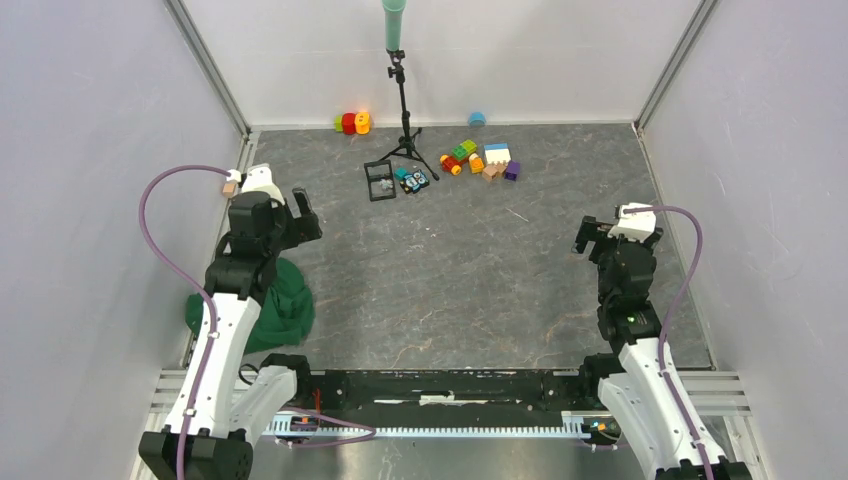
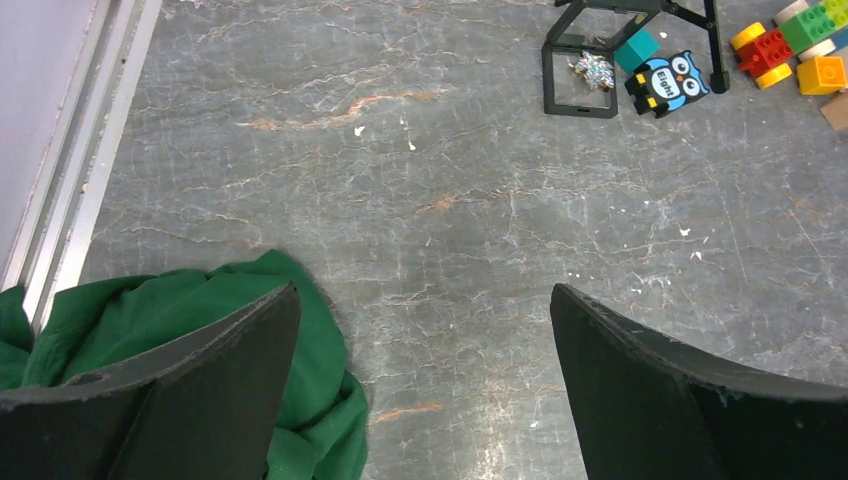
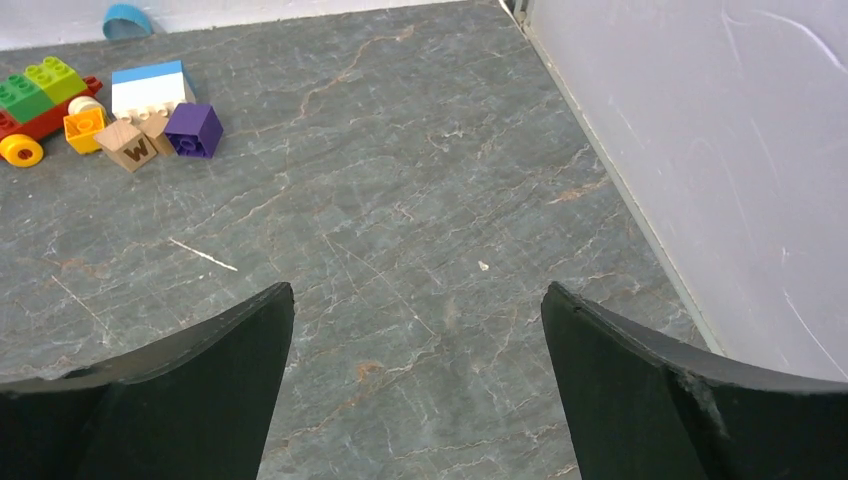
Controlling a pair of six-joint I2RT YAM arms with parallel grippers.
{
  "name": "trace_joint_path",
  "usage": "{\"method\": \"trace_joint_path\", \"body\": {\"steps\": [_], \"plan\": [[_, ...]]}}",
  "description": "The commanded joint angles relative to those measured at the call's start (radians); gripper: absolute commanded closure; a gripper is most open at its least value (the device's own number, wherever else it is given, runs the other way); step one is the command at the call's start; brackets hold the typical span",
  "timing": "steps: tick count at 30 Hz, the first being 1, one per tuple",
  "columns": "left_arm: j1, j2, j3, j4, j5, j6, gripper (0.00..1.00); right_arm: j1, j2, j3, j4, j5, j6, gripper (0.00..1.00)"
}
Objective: Pin the brooch onto the clothing
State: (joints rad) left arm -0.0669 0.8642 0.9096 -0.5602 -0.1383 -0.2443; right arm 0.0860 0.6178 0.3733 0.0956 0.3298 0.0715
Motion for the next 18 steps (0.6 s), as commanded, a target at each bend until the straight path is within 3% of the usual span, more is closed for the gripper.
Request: {"method": "trace_joint_path", "body": {"steps": [1,13,18], "plan": [[0.006,0.013,0.025,0.005,-0.045,0.002,0.00,0.001,-0.025,-0.001,0.024,0.039,-0.005,0.01],[0.023,0.085,-0.013,-0.009,-0.105,-0.006,0.00,0.001,-0.018,0.003,0.014,0.032,-0.002,0.01],[0.192,0.146,-0.018,-0.027,-0.109,-0.067,0.00,0.001,-0.031,-0.001,0.010,0.036,-0.006,0.01]]}}
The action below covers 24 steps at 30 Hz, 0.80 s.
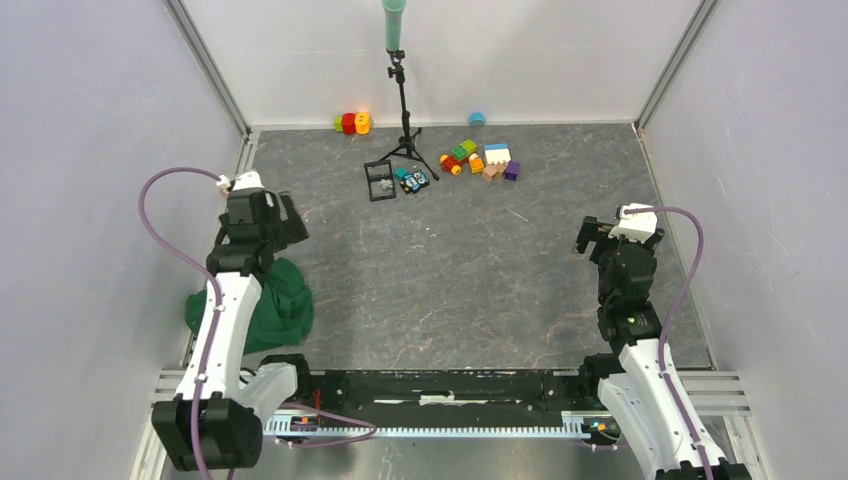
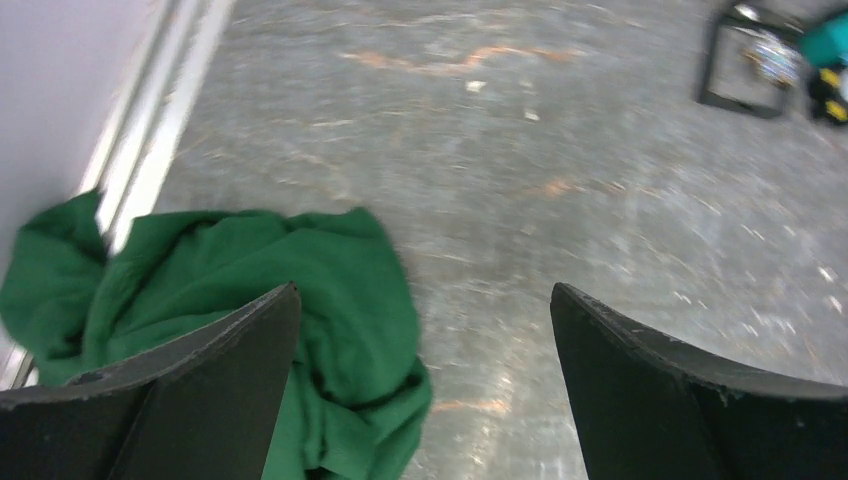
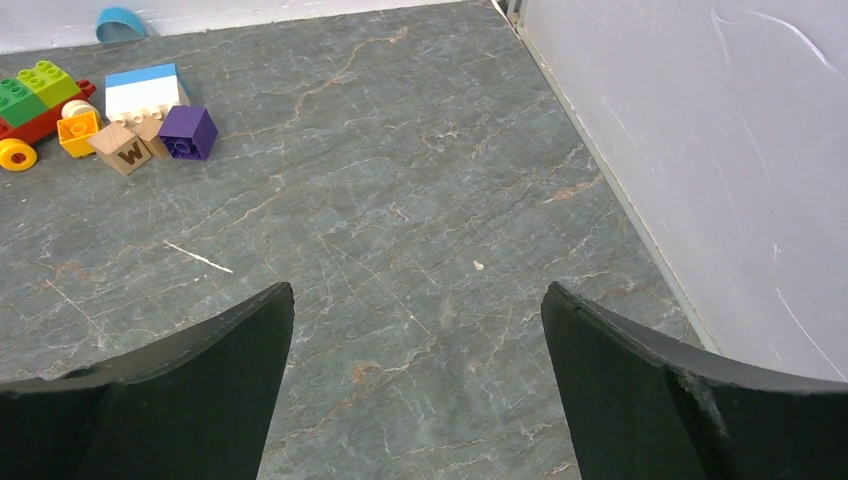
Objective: Pin the brooch onto the clothing
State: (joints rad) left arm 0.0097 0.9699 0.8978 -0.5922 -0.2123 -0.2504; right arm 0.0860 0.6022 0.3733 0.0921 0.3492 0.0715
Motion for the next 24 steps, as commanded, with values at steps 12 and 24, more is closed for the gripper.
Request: {"method": "trace_joint_path", "body": {"steps": [12,24], "plan": [[0.325,0.264,-0.013,-0.064,-0.164,-0.220,0.00,0.001,-0.042,-0.008,0.028,0.038,-0.023,0.02],[0.314,0.377,-0.027,-0.041,-0.101,-0.217,0.02,0.004,-0.030,-0.029,0.077,-0.007,-0.027,0.01]]}}
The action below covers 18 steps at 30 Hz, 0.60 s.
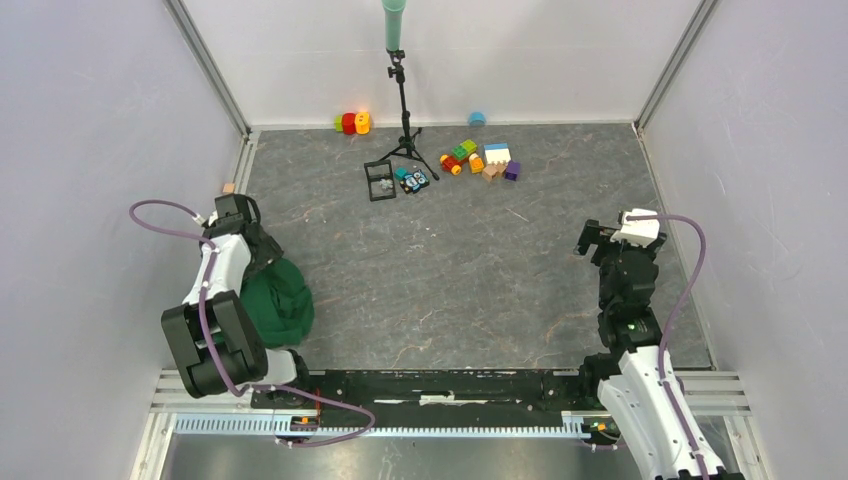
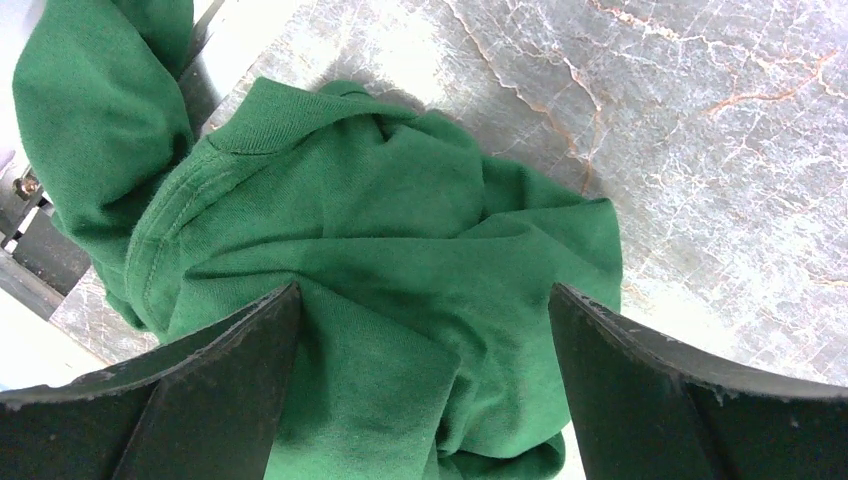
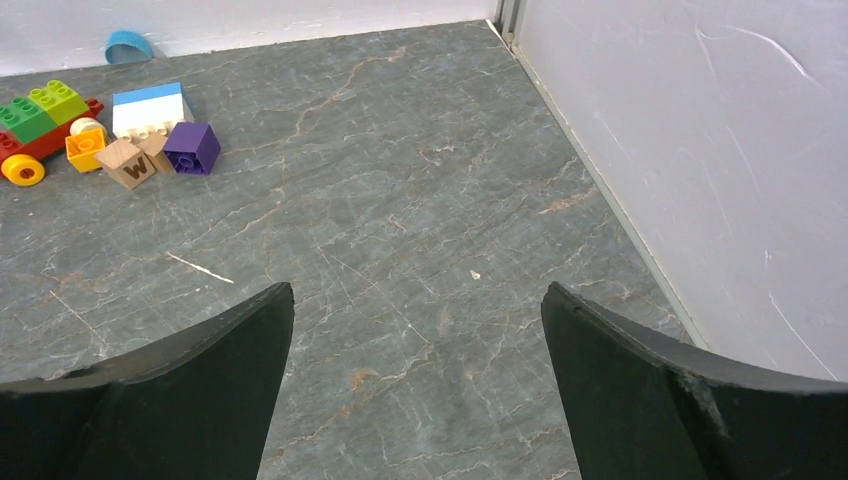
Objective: Pin the brooch onto the clothing
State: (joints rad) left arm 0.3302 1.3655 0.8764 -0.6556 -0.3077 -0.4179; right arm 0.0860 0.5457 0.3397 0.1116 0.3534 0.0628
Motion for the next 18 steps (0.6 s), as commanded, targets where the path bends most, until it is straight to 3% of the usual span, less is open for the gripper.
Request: {"method": "trace_joint_path", "body": {"steps": [1,8,10,14,15,16,18], "plan": [[-0.007,0.002,0.004,0.009,-0.013,-0.049,0.02,0.003,0.024,0.011,0.055,-0.009,-0.026,0.01],[-0.007,0.025,-0.015,-0.006,-0.070,-0.070,0.02,0.003,-0.051,-0.015,0.033,0.060,-0.031,0.02],[-0.007,0.061,-0.017,0.000,-0.029,-0.067,0.06,0.004,-0.073,-0.023,0.030,0.057,-0.026,0.01],[-0.006,0.083,-0.016,0.019,0.082,-0.039,0.48,0.003,-0.097,-0.030,0.022,0.034,-0.016,0.02],[-0.008,0.065,-0.024,0.027,0.107,-0.030,0.62,0.003,-0.094,-0.027,0.023,0.029,-0.016,0.01],[-0.013,0.037,-0.031,0.036,0.125,-0.017,0.83,0.003,-0.091,-0.026,0.023,0.028,-0.018,0.02],[-0.051,-0.013,-0.032,0.045,0.125,0.006,0.98,0.003,-0.089,-0.025,0.023,0.034,-0.017,0.02]]}}
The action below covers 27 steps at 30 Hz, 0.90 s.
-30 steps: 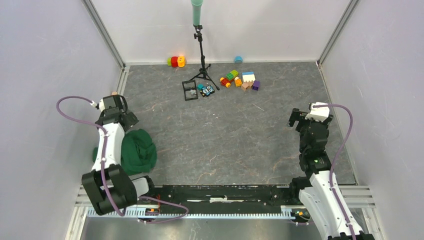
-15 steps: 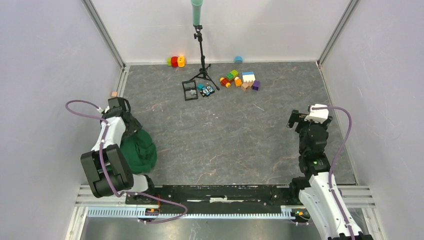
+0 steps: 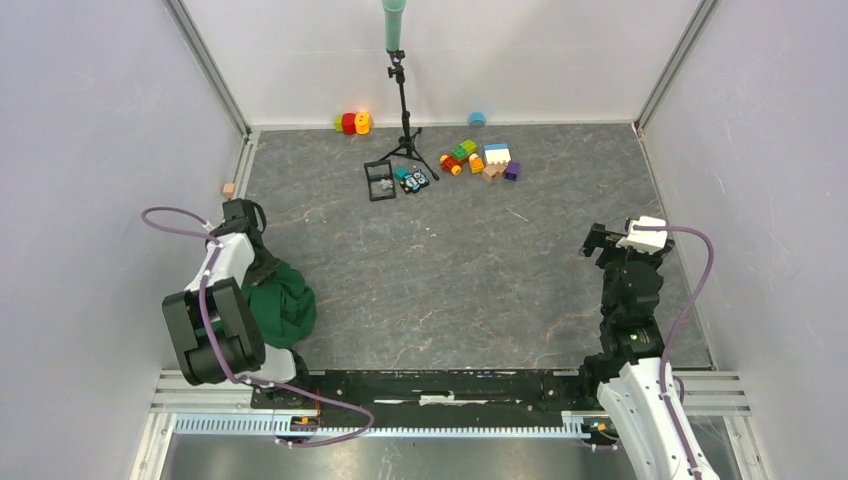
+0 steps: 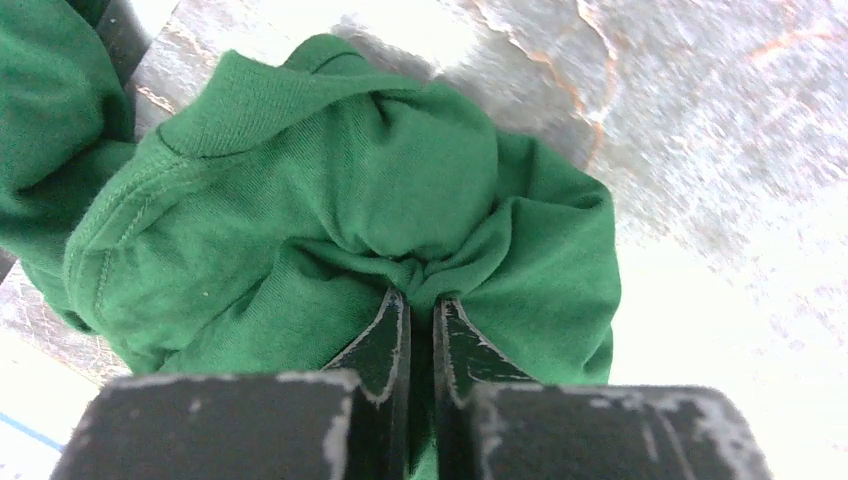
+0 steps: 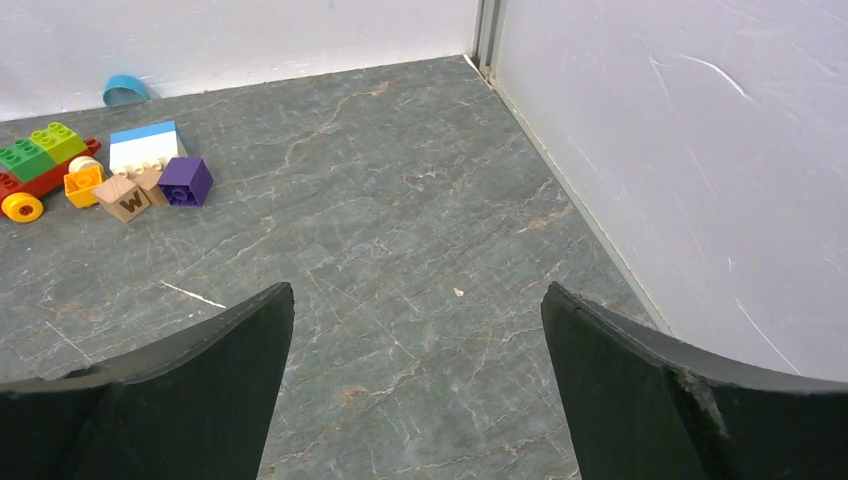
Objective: Pin the brooch onto the clothing
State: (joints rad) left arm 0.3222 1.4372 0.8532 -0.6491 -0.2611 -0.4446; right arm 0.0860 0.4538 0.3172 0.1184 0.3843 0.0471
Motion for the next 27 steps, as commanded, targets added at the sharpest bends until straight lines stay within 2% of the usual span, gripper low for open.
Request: {"method": "trace_joint_path", "body": {"steps": [1,3,6,7,11,16,23,27], "plan": [[-0.085,-0.103,-0.005,0.039,0.066,0.046,0.98,0.003,0.000,-0.003,0.014,0.006,-0.003,0.01],[-0.185,-0.134,0.007,0.033,0.011,0.086,0.98,0.003,-0.007,-0.005,0.011,0.003,-0.003,0.01],[-0.351,-0.177,0.016,0.027,-0.146,0.163,0.98,0.002,0.008,-0.004,0.013,-0.004,-0.006,0.01],[-0.370,-0.202,0.013,0.032,-0.131,0.177,0.98,0.003,0.022,0.001,0.012,-0.012,-0.006,0.02],[-0.432,-0.291,0.000,0.066,-0.025,0.215,0.98,0.003,0.064,0.013,0.003,-0.077,-0.010,0.02],[-0.486,-0.386,-0.011,0.123,0.177,0.253,0.98,0.003,0.108,0.017,0.023,-0.173,-0.017,0.02],[-0.557,-0.561,-0.015,0.181,0.456,0.306,0.98,0.003,0.233,0.074,0.054,-0.549,-0.036,0.02],[-0.565,-0.662,0.036,0.161,0.629,0.311,0.98,0.004,0.327,0.139,0.044,-0.722,-0.001,0.02]]}}
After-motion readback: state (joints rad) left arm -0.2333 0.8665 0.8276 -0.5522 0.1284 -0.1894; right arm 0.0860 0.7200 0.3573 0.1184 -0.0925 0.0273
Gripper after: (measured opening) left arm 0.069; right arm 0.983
